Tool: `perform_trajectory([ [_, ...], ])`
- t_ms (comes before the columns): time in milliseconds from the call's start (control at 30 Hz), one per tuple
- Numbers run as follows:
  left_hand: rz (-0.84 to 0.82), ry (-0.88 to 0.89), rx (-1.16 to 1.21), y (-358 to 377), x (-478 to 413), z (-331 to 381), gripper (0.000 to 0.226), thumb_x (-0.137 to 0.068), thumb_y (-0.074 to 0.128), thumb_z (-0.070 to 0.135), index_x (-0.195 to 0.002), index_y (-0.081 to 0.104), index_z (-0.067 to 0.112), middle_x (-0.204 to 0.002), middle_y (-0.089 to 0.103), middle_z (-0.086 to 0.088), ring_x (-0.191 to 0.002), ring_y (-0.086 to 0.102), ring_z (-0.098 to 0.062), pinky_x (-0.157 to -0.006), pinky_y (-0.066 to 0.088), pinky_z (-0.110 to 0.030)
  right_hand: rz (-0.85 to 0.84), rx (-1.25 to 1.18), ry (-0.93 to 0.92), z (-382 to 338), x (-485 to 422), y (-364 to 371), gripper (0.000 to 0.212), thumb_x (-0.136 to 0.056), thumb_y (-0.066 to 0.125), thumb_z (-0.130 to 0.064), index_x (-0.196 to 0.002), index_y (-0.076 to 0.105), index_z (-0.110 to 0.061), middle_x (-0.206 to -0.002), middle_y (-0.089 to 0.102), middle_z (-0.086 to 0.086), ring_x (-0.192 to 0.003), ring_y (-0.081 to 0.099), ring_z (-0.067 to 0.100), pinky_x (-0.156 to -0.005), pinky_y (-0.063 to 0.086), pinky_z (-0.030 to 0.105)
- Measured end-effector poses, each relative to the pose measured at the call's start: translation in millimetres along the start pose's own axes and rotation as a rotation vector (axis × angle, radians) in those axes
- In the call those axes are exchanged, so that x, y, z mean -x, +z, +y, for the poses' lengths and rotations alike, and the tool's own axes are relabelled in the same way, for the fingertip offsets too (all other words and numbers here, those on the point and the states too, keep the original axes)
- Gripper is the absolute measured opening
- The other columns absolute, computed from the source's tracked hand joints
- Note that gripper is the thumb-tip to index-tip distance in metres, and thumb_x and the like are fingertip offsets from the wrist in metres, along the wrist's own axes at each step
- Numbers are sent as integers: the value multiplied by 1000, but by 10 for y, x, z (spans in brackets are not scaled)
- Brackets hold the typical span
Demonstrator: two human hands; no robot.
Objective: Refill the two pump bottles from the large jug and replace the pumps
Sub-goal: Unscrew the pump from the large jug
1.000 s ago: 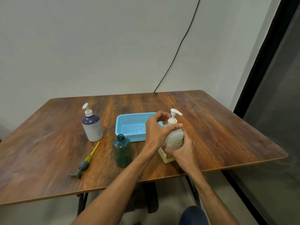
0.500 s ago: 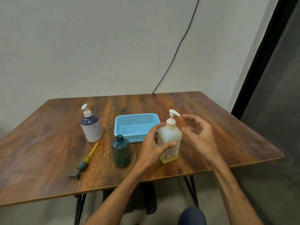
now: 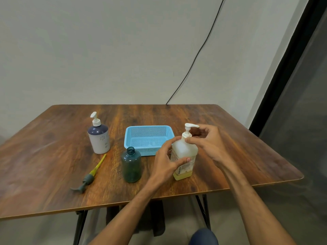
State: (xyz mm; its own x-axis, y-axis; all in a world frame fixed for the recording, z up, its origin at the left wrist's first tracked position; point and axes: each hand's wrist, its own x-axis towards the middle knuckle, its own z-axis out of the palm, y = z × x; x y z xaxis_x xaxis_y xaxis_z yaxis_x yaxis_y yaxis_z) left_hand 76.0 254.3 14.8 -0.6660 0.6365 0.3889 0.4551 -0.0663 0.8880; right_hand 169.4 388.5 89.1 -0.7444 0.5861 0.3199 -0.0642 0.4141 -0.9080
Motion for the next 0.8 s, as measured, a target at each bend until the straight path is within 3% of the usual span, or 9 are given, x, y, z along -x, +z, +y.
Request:
perform_trajectory([
  [100, 19, 13, 14, 15, 2, -20, 67, -72, 86, 38, -124, 47, 58, -122, 53, 38, -118, 52, 4, -94, 50, -23, -23, -1, 7, -22, -1, 28, 45, -73, 87, -6, -115, 71, -10, -103, 75, 3, -95, 71, 15, -78, 58, 24],
  [200, 30, 24, 12, 22, -3, -36, 68, -72, 86, 37, -127, 48, 52, -124, 54, 32, -120, 52, 2, -97, 49, -23, 26, 50, 13, -61, -14, 120, 45, -64, 94, -17, -102, 71, -11, -91, 73, 3, -80, 67, 13, -70, 58, 25],
  [300, 36, 32, 5, 16, 0, -24, 66, -72, 86, 35, -120, 47, 59, -120, 52, 39, -119, 52, 5, -95, 49, -20, 34, 99, 15, -154, -54, 114, 35, -69, 91, -12, -96, 69, -6, -86, 70, 1, -75, 65, 10, -58, 53, 13],
  [400, 26, 30, 15, 22, -2, -39, 67, -73, 86, 35, -127, 50, 50, -123, 50, 36, -120, 51, 2, -98, 51, -27, 9, 68, 17, -258, -91, 32, 33, -71, 87, -2, -100, 71, 0, -91, 72, 6, -75, 66, 8, -57, 51, 12],
  [500, 22, 35, 15, 23, -6, -52, 68, -72, 86, 34, -128, 51, 47, -123, 50, 38, -120, 51, 1, -97, 52, -29, 2, 71, -17, -362, -119, -45, 31, -70, 85, 2, -98, 72, -2, -92, 74, 9, -82, 70, 20, -67, 58, 20],
  [633, 21, 33, 21, 19, -3, -52, 68, -72, 87, 34, -128, 51, 49, -123, 50, 41, -120, 51, 1, -96, 51, -28, 7, 69, -65, -509, -156, -170, 33, -65, 90, -5, -94, 74, -5, -93, 75, 13, -92, 72, 32, -85, 61, 49],
  [800, 18, 35, 20, 17, 1, -38, 67, -72, 87, 33, -124, 50, 53, -121, 48, 46, -121, 51, -1, -95, 53, -29, 4, 47, -155, -800, -154, -321, 33, -66, 92, -7, -94, 75, -4, -93, 75, 14, -88, 72, 31, -83, 61, 47],
])
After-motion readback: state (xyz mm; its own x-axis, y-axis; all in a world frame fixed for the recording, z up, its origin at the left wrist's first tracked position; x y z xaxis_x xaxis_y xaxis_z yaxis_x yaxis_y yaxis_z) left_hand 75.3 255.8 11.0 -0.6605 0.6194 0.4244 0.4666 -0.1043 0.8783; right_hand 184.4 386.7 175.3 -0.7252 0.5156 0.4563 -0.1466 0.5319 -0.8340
